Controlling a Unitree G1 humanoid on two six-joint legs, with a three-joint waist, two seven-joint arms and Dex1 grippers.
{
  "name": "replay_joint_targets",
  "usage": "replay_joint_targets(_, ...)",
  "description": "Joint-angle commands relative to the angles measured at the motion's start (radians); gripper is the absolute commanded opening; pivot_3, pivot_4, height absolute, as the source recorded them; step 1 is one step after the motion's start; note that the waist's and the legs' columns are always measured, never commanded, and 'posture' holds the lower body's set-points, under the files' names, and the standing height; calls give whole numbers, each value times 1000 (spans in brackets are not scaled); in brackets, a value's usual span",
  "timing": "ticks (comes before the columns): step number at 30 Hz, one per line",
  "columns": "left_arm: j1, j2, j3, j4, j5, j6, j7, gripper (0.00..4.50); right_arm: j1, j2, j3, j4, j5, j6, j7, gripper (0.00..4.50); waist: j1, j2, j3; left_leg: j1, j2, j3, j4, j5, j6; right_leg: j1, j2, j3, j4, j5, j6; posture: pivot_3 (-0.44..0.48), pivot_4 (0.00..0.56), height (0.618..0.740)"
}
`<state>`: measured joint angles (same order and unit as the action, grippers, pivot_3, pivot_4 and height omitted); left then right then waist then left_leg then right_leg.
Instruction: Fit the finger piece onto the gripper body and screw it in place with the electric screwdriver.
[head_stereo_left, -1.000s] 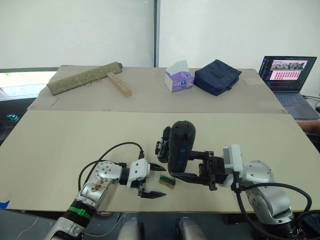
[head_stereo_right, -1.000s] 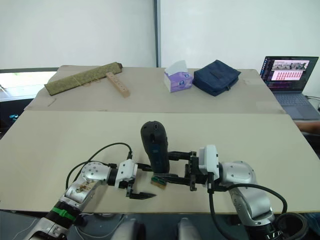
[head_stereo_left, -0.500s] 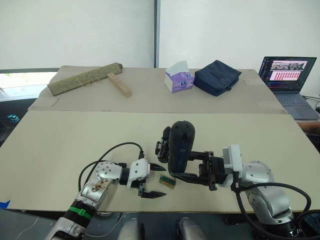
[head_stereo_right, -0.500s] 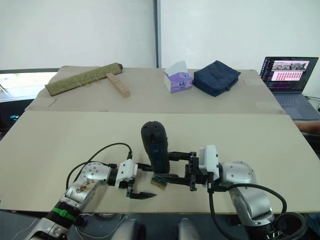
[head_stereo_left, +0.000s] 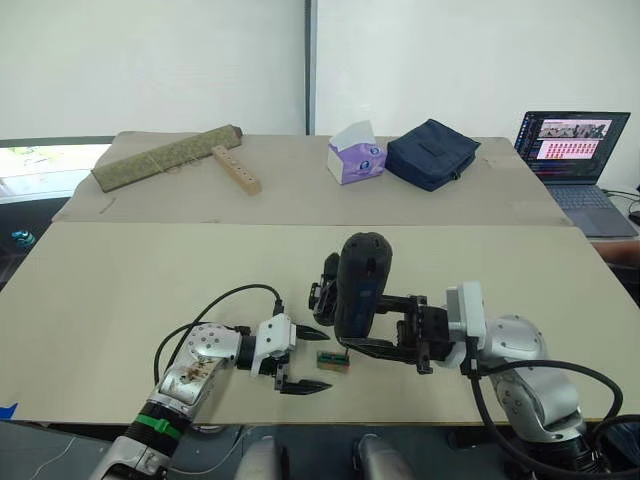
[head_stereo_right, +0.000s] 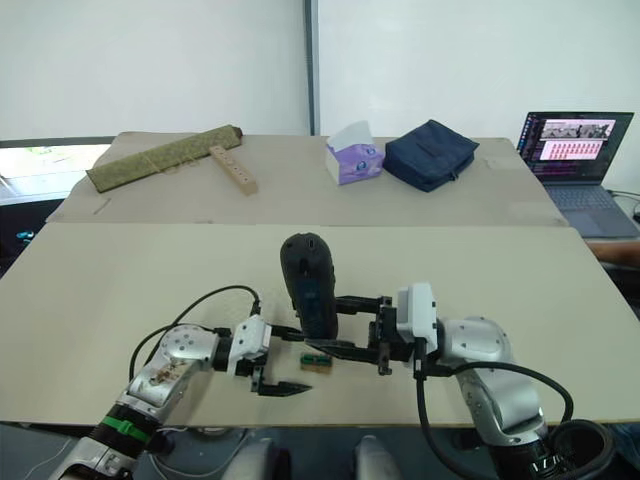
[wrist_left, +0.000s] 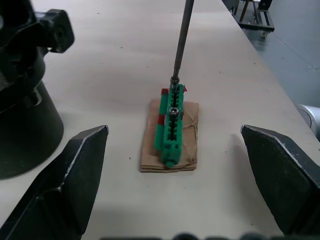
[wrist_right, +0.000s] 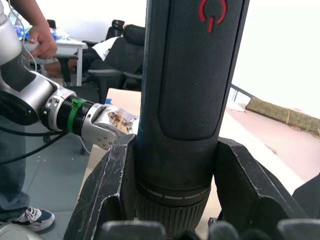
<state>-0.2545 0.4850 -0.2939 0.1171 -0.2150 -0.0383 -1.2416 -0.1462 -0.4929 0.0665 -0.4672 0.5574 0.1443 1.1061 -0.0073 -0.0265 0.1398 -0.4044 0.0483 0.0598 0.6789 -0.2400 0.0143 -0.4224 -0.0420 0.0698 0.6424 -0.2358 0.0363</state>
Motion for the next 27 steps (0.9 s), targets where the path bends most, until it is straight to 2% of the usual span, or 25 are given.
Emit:
replay_joint_targets(1, 6, 29, 29, -34, -28, 15, -17, 4500, -40, -13, -27, -80, 71, 28, -25, 1824, -4, 0, 0, 0, 0, 0, 0, 0, 0, 0, 0, 0, 0, 0, 0, 0, 150, 740)
replay_joint_targets(8, 14, 76, 73, -88, -80, 28, -37, 4500, -60, -44, -57, -120, 133, 75, -62, 1824, -5, -1, 1, -1, 0, 0, 0, 0, 0, 0, 0, 0, 0, 0, 0, 0, 150, 740)
replay_joint_targets(19, 116, 186, 251, -268, -318, 148, -99, 4500, -126, -144, -198, -127, 267, 164, -106, 1824, -7, -2, 2, -1, 1, 0, -1, 0, 0, -1, 0, 0, 0, 0, -1, 0, 150, 740)
replay_joint_targets(27, 71, 170, 332, -250, -388, 227, -45, 4500, -245, -146, -245, -30, 333, 236, -172, 1824, -4, -2, 3, -1, 1, 0, -1, 0, 0, -1, -1, 0, -1, -1, -1, 0, 150, 740)
